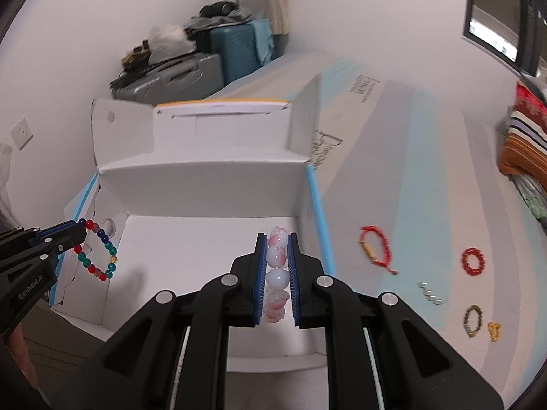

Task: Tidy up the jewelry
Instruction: 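Carry both bracelets into the white box with both tools, then open both tools to drop the bracelets inside the box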

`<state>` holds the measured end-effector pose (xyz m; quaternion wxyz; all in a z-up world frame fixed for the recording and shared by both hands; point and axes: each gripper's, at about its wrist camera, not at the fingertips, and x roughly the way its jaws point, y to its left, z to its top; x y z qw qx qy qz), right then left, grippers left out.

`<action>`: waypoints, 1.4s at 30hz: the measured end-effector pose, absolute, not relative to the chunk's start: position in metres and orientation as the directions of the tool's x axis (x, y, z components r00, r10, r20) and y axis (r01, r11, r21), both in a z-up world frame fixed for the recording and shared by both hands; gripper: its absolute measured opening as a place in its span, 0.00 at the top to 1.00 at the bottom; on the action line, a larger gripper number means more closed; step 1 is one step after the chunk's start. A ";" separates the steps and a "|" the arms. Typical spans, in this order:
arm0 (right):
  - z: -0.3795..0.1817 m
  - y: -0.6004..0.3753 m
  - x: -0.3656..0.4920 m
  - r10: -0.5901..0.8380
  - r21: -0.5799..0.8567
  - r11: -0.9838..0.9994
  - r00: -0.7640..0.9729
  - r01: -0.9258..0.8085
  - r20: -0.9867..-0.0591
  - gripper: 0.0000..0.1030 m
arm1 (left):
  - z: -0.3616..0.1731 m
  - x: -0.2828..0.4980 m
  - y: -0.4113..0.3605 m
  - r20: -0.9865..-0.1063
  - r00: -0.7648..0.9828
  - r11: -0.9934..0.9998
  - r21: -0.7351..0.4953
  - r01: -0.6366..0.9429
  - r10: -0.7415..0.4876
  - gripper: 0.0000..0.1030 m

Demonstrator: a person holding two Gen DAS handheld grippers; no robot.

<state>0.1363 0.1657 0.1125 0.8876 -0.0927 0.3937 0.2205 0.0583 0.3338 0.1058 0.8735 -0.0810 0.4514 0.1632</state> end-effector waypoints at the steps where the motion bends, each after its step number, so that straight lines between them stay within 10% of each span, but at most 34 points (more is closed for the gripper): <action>1: 0.107 0.174 0.135 0.319 0.007 0.881 0.583 -0.473 -0.747 0.89 | 0.102 0.058 0.338 -0.821 0.531 0.931 0.005 -0.365 0.213 0.91; 32: 0.021 0.229 0.147 0.209 -0.056 0.875 0.479 -0.482 -0.853 0.86 | 0.018 0.073 0.373 -0.912 0.382 0.911 -0.022 -0.413 0.151 0.88; 37: 0.035 0.218 0.140 0.219 -0.055 0.884 0.516 -0.464 -0.828 0.51 | 0.031 0.065 0.365 -0.897 0.413 0.917 -0.025 -0.398 0.155 0.62; 40: 0.047 0.210 0.138 0.227 -0.053 0.890 0.541 -0.453 -0.810 0.36 | 0.047 0.057 0.357 -0.866 0.451 0.909 0.011 -0.416 0.217 0.26; 42: 0.056 0.203 0.136 0.228 -0.056 0.895 0.563 -0.442 -0.795 0.27 | 0.056 0.053 0.353 -0.846 0.472 0.907 0.031 -0.421 0.248 0.24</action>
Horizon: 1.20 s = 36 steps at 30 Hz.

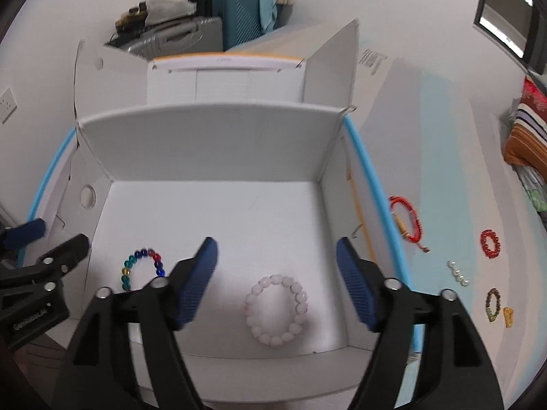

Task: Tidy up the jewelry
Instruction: 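Open both tools to drop the bracelets inside the box, then move both tools back over the remaining bracelets on the bed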

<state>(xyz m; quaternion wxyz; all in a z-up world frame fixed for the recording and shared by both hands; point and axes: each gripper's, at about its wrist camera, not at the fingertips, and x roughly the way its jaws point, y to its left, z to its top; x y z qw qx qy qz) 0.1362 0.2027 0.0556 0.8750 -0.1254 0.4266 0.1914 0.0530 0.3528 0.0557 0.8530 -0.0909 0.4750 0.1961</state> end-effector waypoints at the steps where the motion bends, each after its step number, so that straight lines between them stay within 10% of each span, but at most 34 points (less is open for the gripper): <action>1: 0.059 0.199 0.135 0.228 -0.058 0.897 0.572 -0.438 -0.788 0.25 | 0.059 0.051 0.351 -0.843 0.478 0.907 0.029 -0.420 0.248 0.22; 9: 0.088 0.152 0.132 0.213 -0.069 0.922 0.645 -0.382 -0.734 0.10 | 0.088 0.042 0.321 -0.799 0.557 0.923 -0.007 -0.385 0.226 0.06; 36: 0.099 -0.106 0.146 0.010 -0.060 0.996 0.713 -0.073 -0.701 0.08 | 0.091 0.099 0.085 -0.749 0.662 1.000 0.007 -0.028 0.024 0.06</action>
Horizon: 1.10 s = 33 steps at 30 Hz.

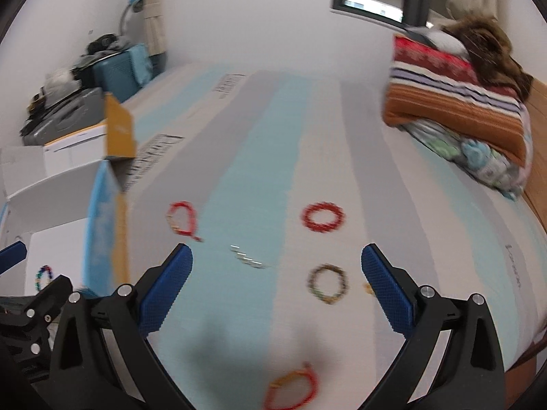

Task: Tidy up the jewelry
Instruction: 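Move both tools back over the remaining bracelets on the bed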

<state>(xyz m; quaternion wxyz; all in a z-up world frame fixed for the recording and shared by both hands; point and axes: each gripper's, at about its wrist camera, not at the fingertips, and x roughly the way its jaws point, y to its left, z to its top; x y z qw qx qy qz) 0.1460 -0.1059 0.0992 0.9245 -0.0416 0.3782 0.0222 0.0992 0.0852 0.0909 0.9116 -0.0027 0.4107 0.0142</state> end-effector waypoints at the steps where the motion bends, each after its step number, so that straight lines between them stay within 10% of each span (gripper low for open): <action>1: 0.097 -0.115 0.146 0.003 -0.058 0.996 0.710 -0.061 -0.704 0.08 | 0.089 0.101 0.078 -0.751 0.660 1.000 0.002 -0.019 0.014 0.06; 33: -0.045 -0.278 0.198 0.010 0.050 0.997 0.543 0.058 -0.840 0.08 | -0.067 0.115 -0.066 -0.862 0.491 0.980 -0.030 0.197 -0.126 0.06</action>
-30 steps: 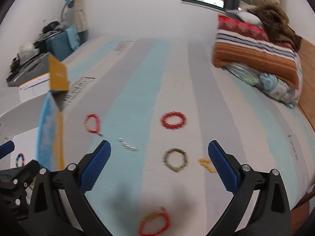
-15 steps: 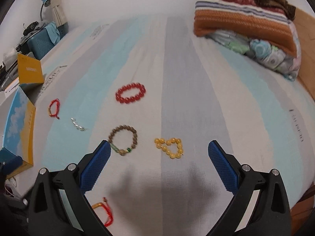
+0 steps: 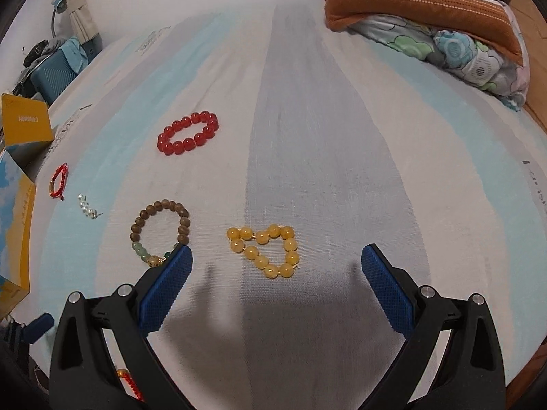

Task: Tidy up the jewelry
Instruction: 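Move both tools back over the remaining bracelets on the bed, then grasp the red cord bracelet with the left tool while the right tool grasps the yellow bead bracelet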

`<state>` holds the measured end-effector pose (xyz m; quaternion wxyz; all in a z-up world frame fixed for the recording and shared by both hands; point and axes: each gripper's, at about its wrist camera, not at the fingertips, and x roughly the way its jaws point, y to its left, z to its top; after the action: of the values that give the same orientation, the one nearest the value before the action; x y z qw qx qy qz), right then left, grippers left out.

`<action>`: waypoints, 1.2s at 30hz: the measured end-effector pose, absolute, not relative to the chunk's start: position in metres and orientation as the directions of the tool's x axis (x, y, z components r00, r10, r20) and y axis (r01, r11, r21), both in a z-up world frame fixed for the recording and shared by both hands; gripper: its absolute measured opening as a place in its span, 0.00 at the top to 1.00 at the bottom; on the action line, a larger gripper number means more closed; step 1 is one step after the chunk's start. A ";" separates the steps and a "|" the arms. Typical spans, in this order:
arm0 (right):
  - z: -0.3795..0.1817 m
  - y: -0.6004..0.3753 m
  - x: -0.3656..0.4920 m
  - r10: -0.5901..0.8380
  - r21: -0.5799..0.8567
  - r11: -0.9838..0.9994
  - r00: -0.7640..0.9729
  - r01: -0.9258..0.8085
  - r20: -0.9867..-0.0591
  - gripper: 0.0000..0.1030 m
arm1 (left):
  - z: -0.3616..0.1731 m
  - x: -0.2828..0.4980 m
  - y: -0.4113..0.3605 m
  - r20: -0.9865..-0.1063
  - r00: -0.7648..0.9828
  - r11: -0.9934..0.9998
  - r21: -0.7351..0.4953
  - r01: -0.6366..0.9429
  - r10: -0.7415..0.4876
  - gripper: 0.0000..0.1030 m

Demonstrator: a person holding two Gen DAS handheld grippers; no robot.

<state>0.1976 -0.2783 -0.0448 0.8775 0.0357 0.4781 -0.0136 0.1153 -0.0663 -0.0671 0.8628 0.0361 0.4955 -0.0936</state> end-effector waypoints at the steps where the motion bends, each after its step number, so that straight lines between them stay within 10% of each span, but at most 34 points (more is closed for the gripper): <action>1: -0.045 -0.279 0.198 0.008 0.046 0.997 0.542 0.057 -0.841 0.08 | -0.071 0.114 -0.068 -0.863 0.489 0.978 -0.023 0.208 -0.124 0.06; 19: -0.069 -0.281 0.212 0.039 0.079 0.995 0.467 0.065 -0.883 0.25 | -0.083 0.107 -0.074 -0.860 0.487 0.967 -0.023 0.255 -0.149 0.08; 36: -0.074 -0.279 0.213 0.019 0.052 0.997 0.469 0.057 -0.883 0.62 | -0.081 0.104 -0.072 -0.850 0.510 0.966 0.007 0.257 -0.130 0.53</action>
<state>0.2129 -0.2790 -0.0741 0.8563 0.0368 0.5150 -0.0109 0.1043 -0.0717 -0.0809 0.8664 0.0659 0.4822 -0.1115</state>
